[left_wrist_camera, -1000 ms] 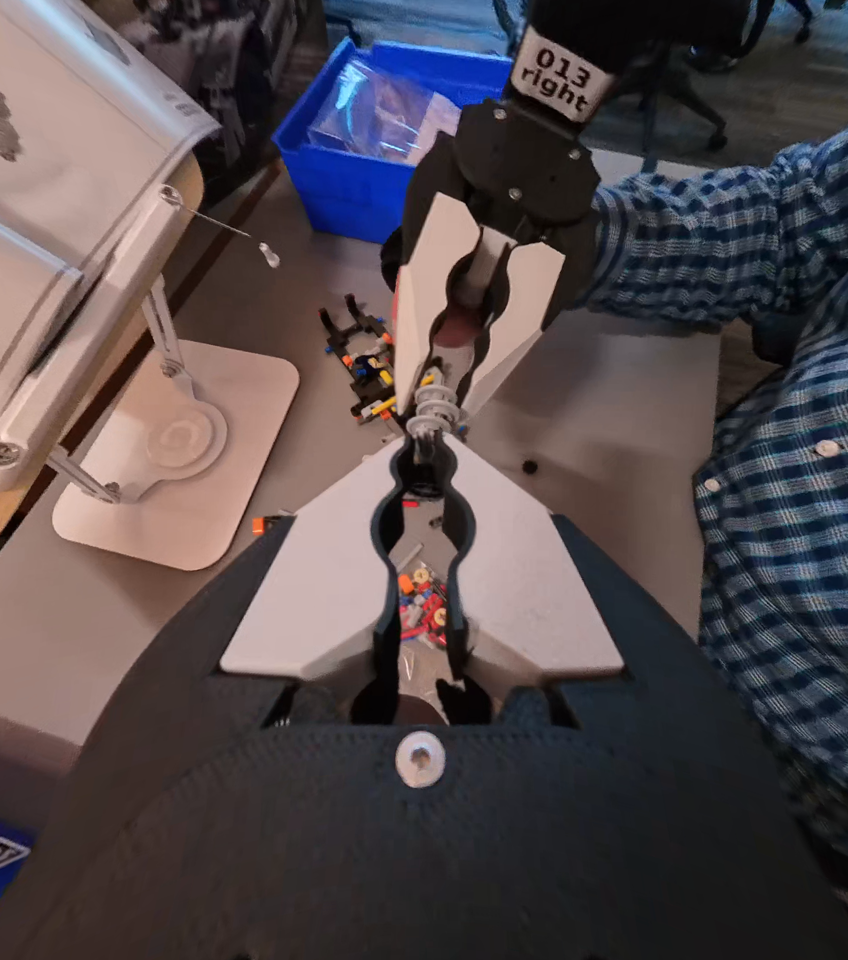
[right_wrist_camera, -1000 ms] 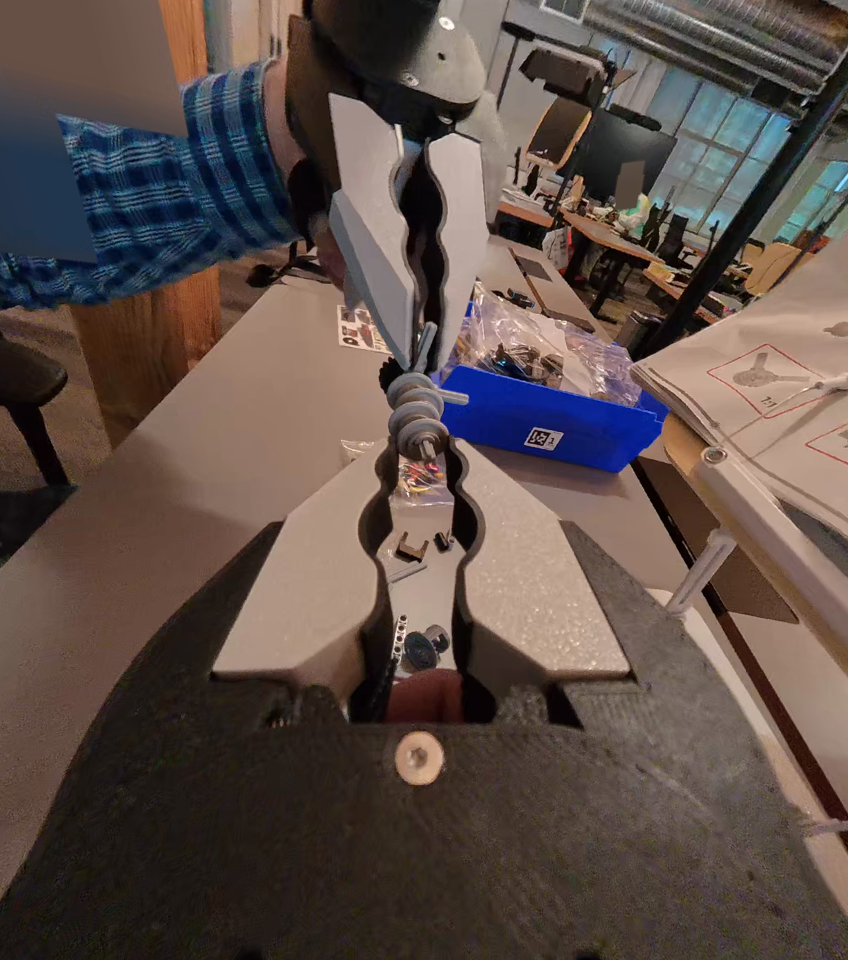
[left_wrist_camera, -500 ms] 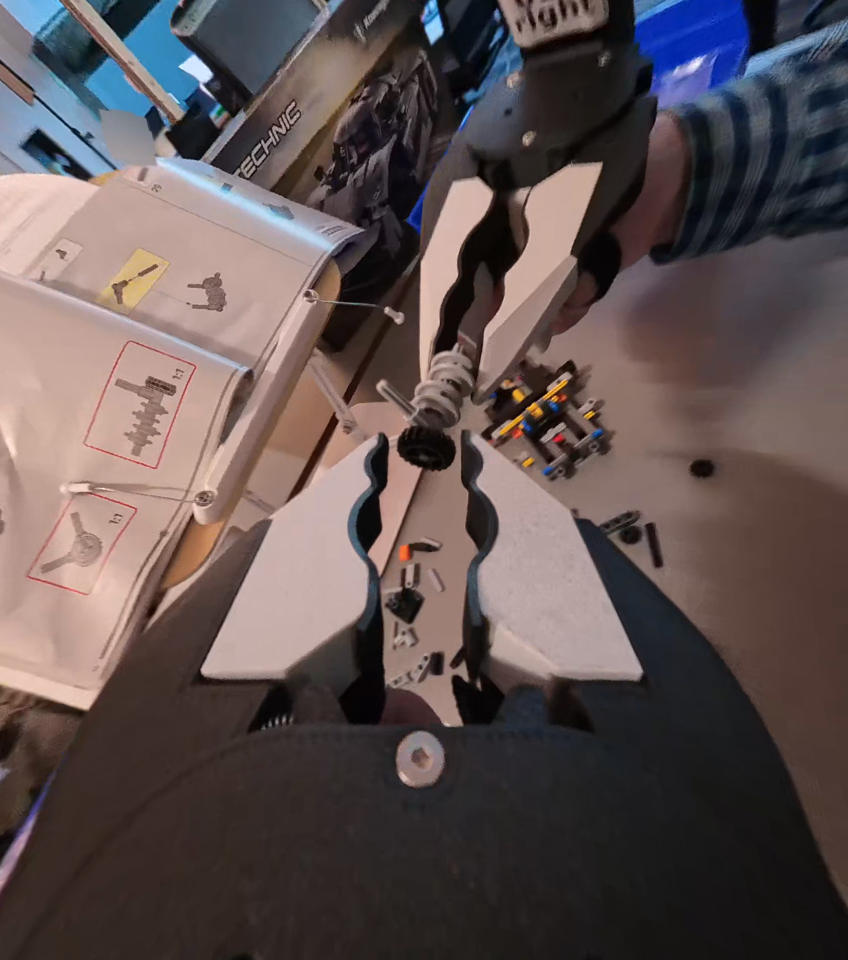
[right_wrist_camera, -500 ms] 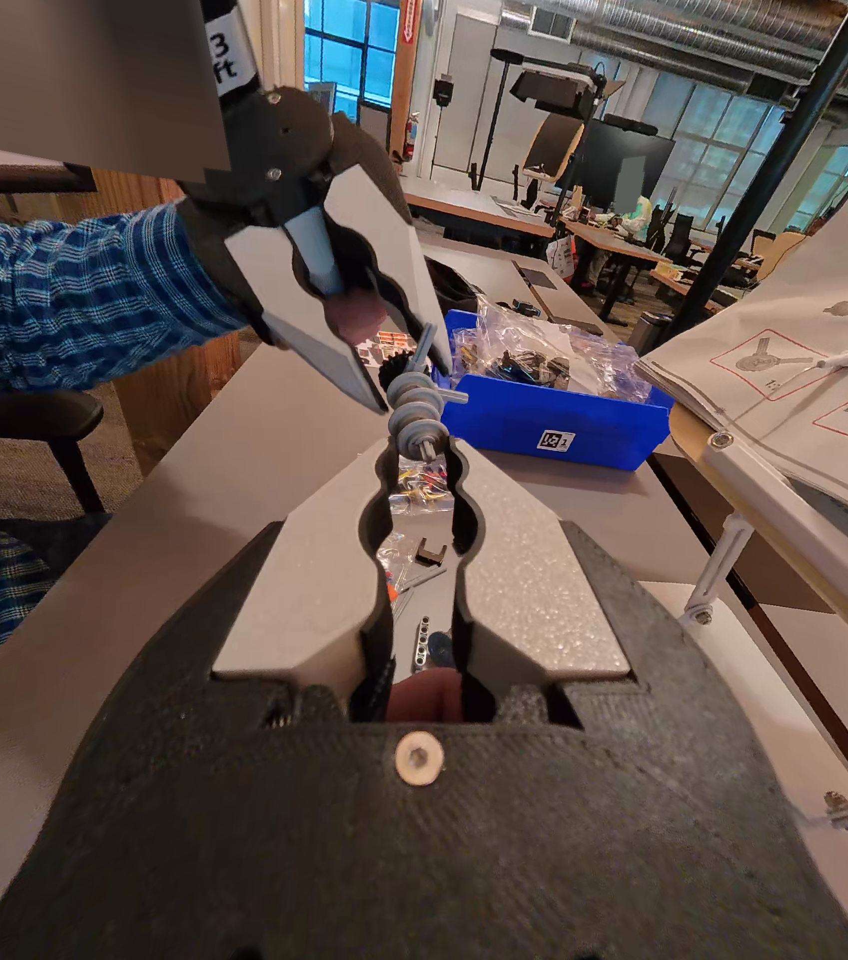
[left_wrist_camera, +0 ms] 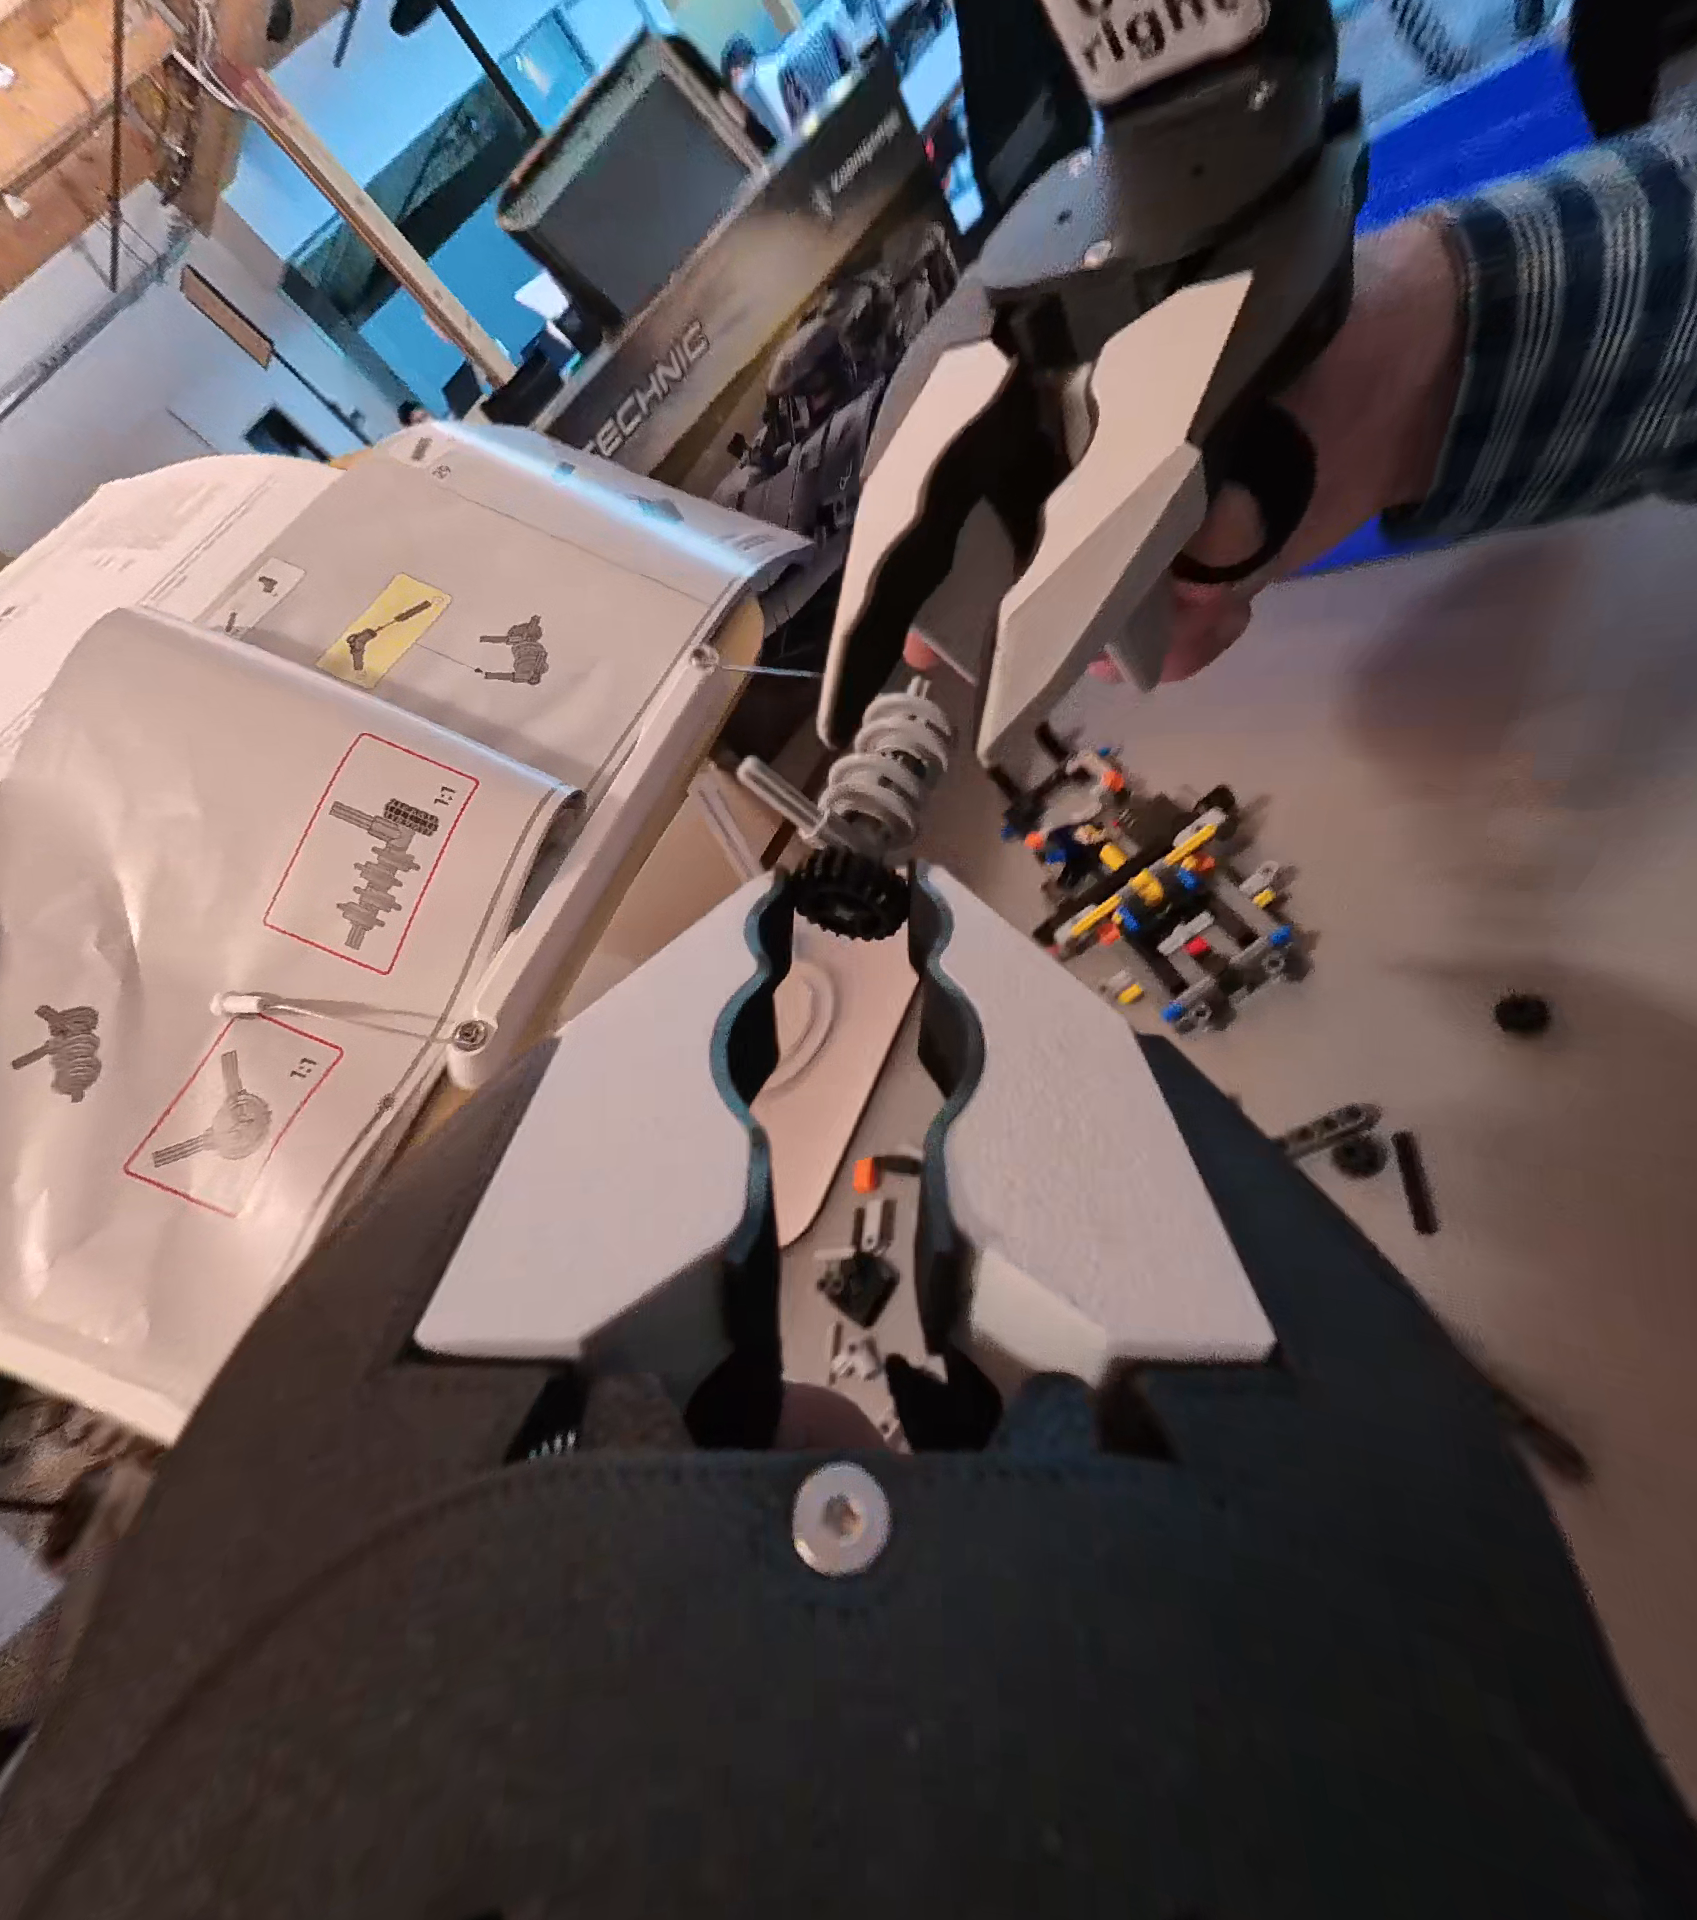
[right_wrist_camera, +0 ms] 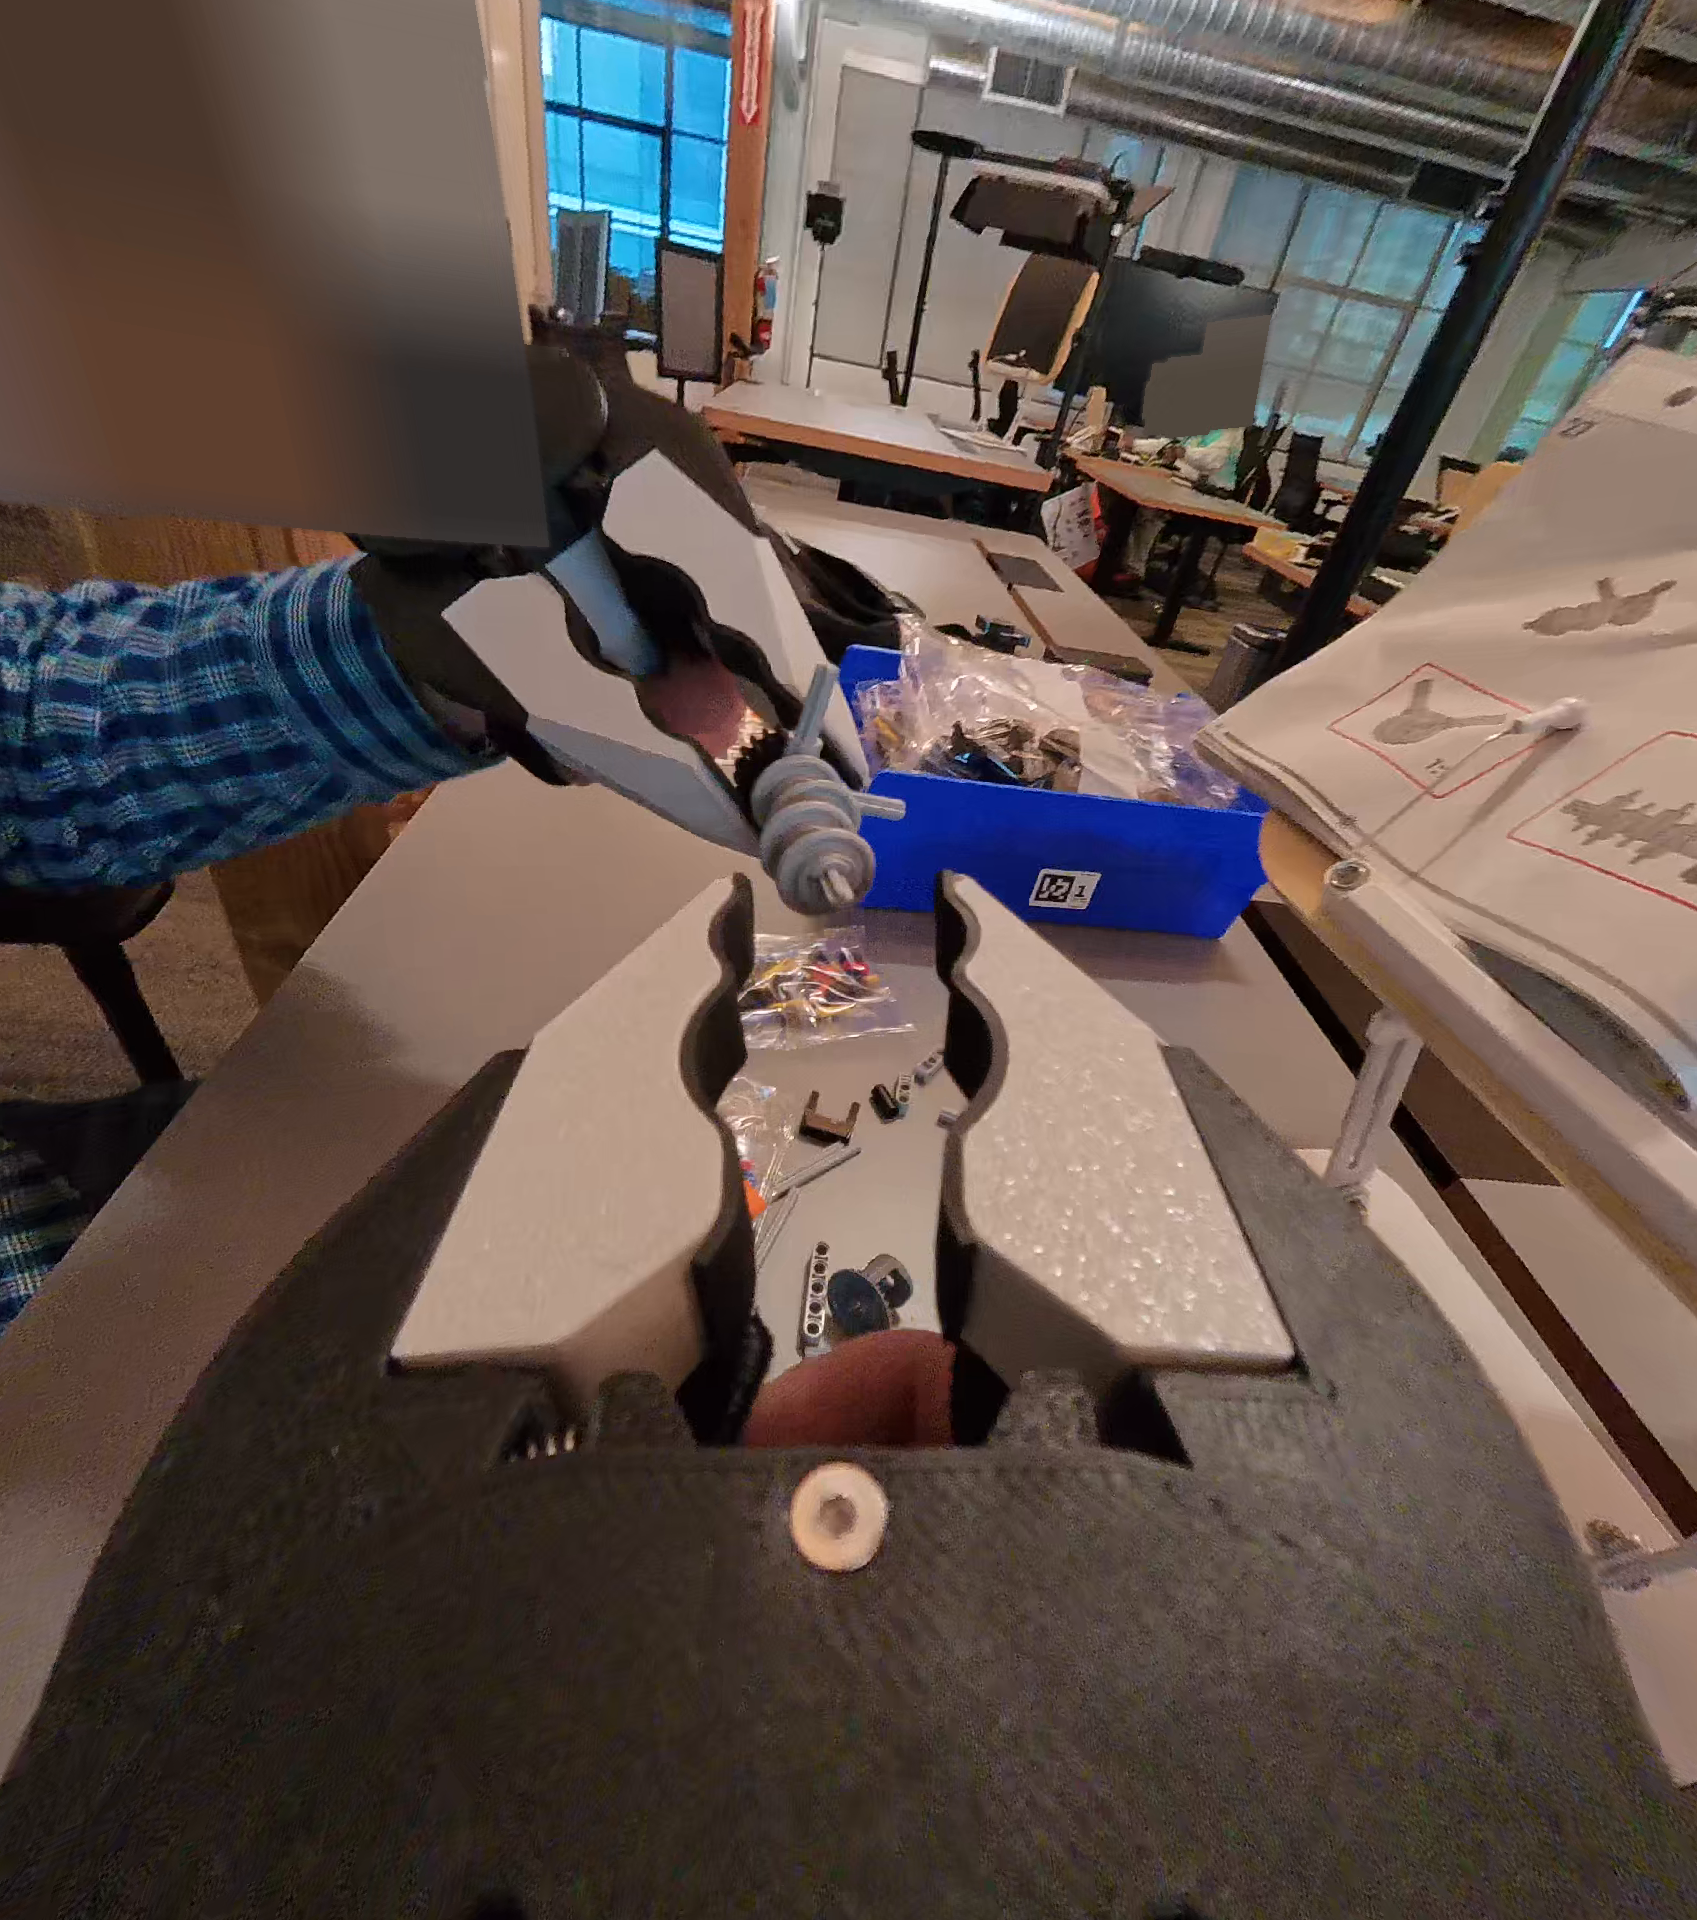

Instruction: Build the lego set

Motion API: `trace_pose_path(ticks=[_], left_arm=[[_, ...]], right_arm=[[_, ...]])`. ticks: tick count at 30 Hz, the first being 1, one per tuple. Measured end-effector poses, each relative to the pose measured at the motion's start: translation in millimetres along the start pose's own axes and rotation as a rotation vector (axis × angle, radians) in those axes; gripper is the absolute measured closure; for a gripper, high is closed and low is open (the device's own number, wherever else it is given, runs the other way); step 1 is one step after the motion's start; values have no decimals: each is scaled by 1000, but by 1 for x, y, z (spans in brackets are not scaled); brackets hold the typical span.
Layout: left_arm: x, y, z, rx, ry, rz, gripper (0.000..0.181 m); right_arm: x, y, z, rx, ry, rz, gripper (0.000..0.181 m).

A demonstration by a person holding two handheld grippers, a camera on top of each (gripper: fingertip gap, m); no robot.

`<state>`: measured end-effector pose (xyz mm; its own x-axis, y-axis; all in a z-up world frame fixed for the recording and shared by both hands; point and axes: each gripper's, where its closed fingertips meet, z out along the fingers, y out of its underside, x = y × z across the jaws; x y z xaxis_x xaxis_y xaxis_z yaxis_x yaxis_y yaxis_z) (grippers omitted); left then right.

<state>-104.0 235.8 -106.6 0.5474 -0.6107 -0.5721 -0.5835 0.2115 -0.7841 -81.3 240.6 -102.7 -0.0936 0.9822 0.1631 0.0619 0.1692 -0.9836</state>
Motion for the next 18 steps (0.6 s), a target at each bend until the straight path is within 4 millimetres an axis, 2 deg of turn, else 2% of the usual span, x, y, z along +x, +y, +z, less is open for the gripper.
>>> trace_pose_path(ticks=[3,6,11,15,18], left_arm=[[-3,-9,0,99,30,-106,162],[-6,-28,0,309,97,-315,162],[-16,-44,-3,631,207,-661,162],[-9,-45,5,699,288,-756,162],[4,-46,13,695,337,-777,162]], right_arm=[[1,-3,-3,9,5,8,146],[3,-8,-2,46,23,32,144],[4,-37,-8,239,33,125,143],[2,-48,-11,325,42,147,147],[3,-46,-7,310,59,137,149]])
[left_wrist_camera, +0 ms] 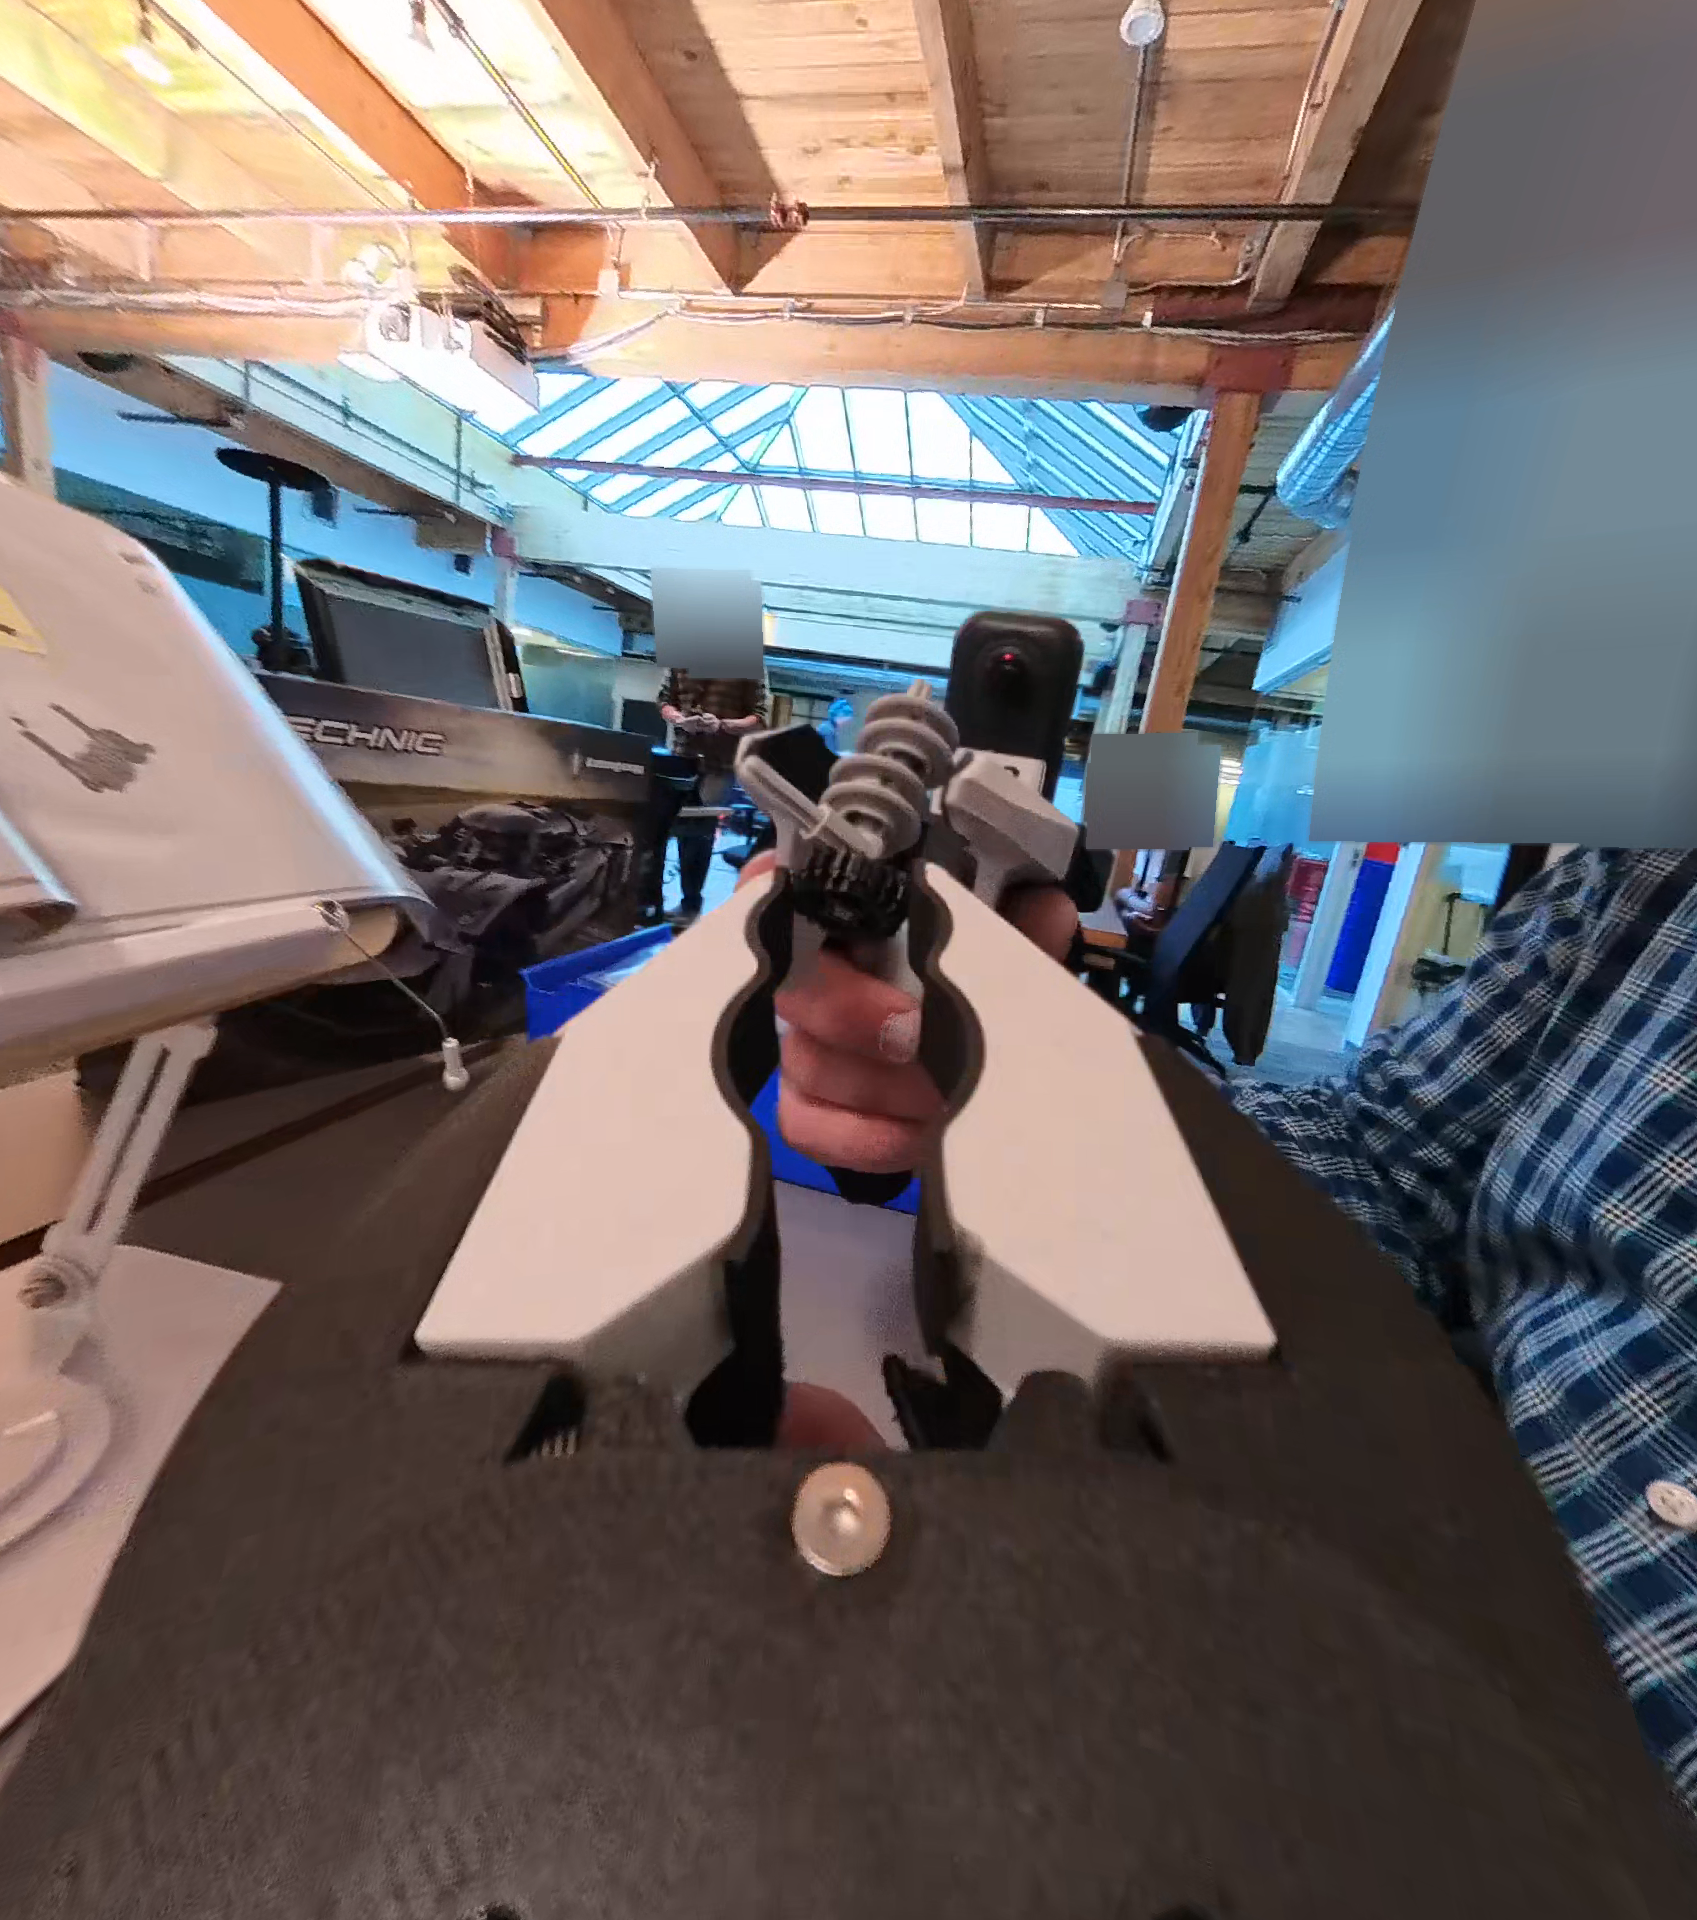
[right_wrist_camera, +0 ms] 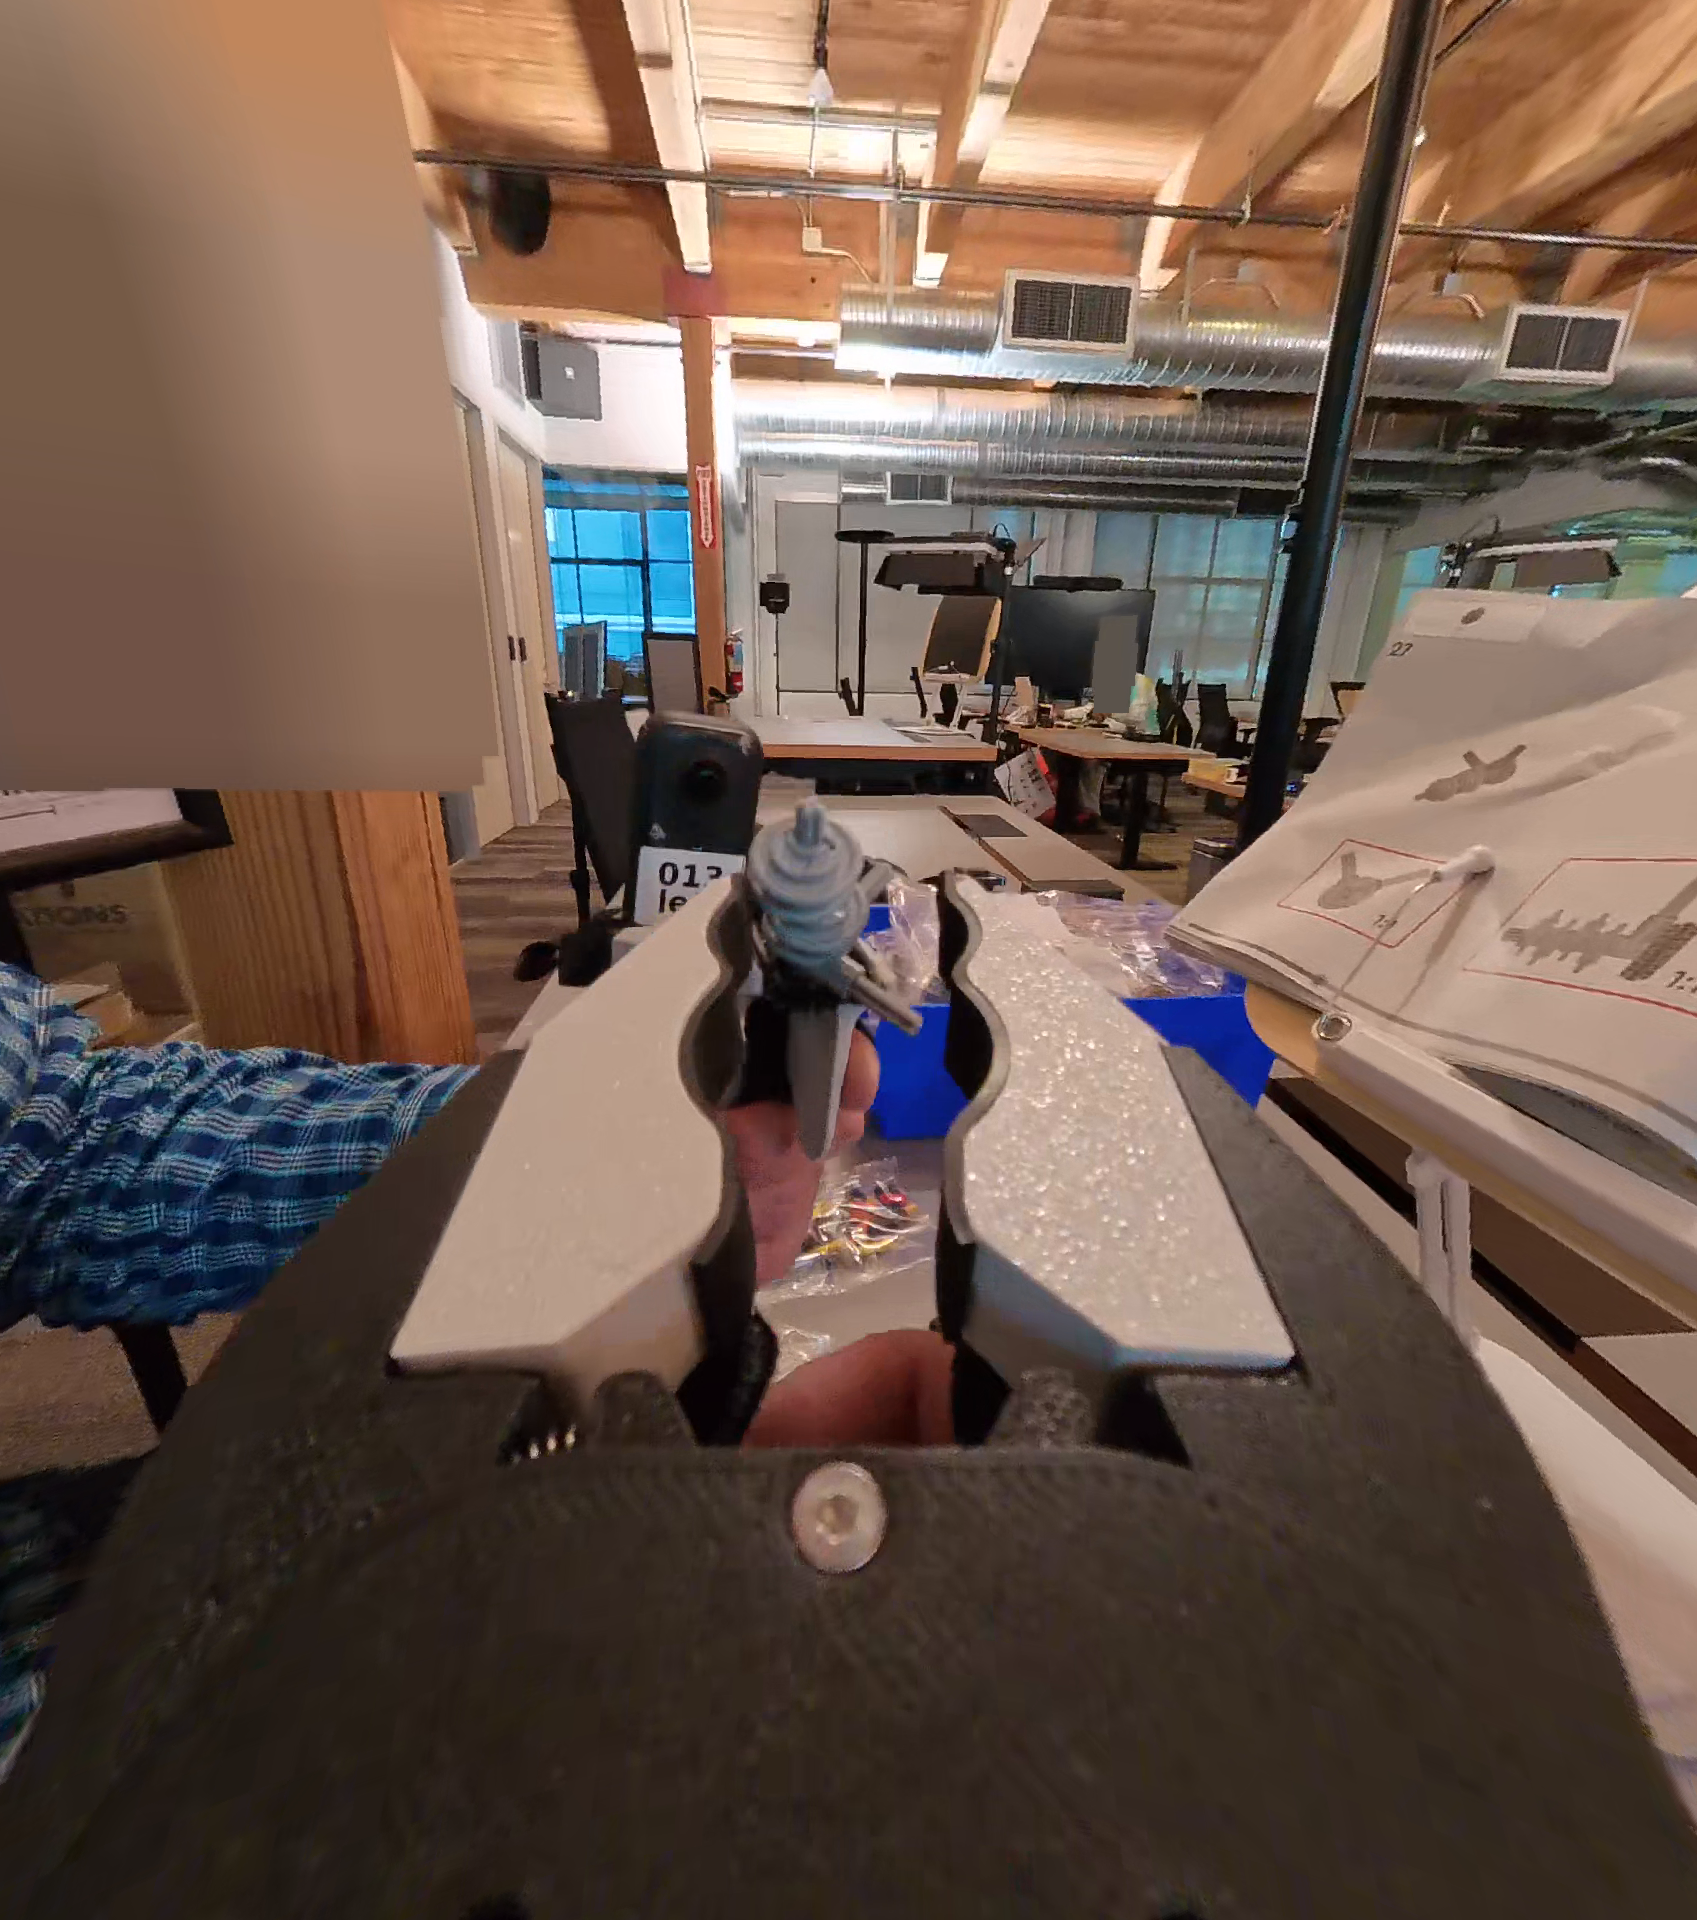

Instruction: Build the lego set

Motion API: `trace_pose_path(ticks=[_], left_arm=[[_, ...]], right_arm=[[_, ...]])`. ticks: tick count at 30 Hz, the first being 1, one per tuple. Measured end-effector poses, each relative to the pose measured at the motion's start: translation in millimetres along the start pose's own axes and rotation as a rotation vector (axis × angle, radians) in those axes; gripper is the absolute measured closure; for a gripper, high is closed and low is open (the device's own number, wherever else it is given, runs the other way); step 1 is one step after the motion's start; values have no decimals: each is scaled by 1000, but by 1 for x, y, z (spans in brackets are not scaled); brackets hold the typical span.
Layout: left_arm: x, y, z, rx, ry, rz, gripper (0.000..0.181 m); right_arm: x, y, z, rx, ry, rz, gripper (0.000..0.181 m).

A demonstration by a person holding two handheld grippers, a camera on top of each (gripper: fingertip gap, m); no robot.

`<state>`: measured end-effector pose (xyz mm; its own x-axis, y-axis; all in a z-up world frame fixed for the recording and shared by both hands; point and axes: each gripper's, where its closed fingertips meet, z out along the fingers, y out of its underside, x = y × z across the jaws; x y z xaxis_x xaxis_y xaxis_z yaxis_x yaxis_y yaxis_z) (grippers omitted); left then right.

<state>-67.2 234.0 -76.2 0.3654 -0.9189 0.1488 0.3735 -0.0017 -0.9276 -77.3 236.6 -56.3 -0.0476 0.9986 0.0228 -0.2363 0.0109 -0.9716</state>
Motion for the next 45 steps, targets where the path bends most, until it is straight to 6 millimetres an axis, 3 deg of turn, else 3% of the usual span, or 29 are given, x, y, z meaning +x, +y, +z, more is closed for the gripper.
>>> trace_pose_path(ticks=[2,5,8,10,14,16,23,29,33,38,41,45], left_arm=[[-1,6,3,1,3,-35,162],[-4,13,4,-18,-4,-67,161],[-24,11,-6,-57,-138,-38,136],[-33,1,-17,-78,-246,52,133],[-22,-7,-13,-243,-379,287,140],[-19,1,-4,-349,-417,353,139],[-30,22,-6,-468,-531,302,162],[-33,23,-11,-423,-547,269,162],[-33,13,-16,-287,-456,99,162],[-26,11,-19,-194,-300,-104,162],[-21,8,-17,-157,-257,-126,162],[-18,4,-18,-108,-217,-156,162]], right_arm=[[-4,2,0,-12,-14,-23,163],[0,8,-1,-70,26,-92,164],[9,10,-5,-150,109,-215,165],[17,16,-7,-255,188,-363,165],[32,33,-7,-516,335,-782,165],[32,37,-3,-576,364,-898,166],[26,46,4,-695,417,-1195,166],[24,50,7,-681,407,-1230,162],[16,43,5,-580,309,-964,151],[15,33,-1,-543,248,-948,154],[19,33,-2,-559,249,-954,154],[15,28,-6,-515,224,-837,149]])
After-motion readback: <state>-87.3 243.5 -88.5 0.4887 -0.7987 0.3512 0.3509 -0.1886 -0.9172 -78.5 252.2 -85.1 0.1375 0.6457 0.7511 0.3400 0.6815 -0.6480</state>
